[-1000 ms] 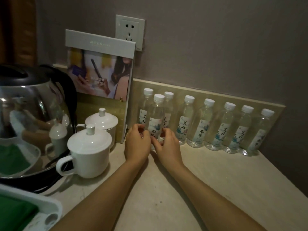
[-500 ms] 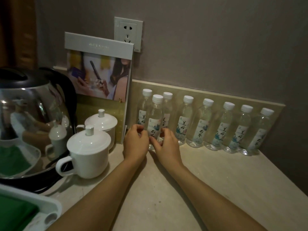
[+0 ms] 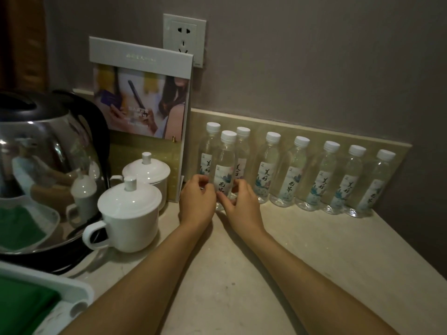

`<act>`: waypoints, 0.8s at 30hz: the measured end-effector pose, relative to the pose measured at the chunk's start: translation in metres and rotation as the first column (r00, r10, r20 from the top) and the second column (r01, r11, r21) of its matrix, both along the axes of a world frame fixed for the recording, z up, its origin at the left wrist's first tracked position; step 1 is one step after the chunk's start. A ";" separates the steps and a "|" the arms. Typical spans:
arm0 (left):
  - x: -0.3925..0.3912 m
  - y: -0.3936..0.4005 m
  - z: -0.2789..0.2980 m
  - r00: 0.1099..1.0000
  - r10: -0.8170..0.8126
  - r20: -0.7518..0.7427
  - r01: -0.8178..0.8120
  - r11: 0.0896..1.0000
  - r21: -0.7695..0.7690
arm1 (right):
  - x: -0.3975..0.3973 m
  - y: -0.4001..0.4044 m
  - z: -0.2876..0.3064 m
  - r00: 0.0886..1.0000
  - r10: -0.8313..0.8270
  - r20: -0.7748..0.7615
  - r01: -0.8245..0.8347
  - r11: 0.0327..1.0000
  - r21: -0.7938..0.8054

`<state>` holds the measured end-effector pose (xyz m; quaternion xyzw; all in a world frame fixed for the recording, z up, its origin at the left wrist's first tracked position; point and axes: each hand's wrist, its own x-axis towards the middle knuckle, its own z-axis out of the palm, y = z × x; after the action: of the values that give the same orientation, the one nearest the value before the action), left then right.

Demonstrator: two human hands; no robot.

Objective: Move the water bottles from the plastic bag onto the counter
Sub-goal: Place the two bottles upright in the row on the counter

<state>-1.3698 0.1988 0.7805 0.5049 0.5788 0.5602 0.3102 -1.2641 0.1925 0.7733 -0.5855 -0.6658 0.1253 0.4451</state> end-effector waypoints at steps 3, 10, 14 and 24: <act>0.001 -0.002 0.000 1.000 -0.002 0.015 0.002 1.000 0.008 | 0.001 -0.001 0.002 1.000 -0.002 0.010 0.002 1.000 -0.013; 0.013 -0.021 0.011 0.989 0.143 0.041 -0.143 0.990 -0.007 | 0.014 -0.006 0.016 1.000 0.007 0.016 -0.007 0.999 -0.043; 0.040 -0.041 0.028 0.996 0.081 0.021 -0.082 0.995 0.061 | 0.038 -0.024 0.034 0.997 0.018 -0.070 -0.021 0.999 -0.046; 0.207 -0.116 0.070 0.984 -0.166 -0.063 0.177 0.952 0.249 | 0.216 -0.118 0.077 0.972 -0.156 -0.176 0.177 0.978 0.108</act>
<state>-1.1628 0.0823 0.8509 0.6003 0.4625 0.5901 0.2784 -1.0481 0.0740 0.8506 -0.5982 -0.5812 0.0948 0.5434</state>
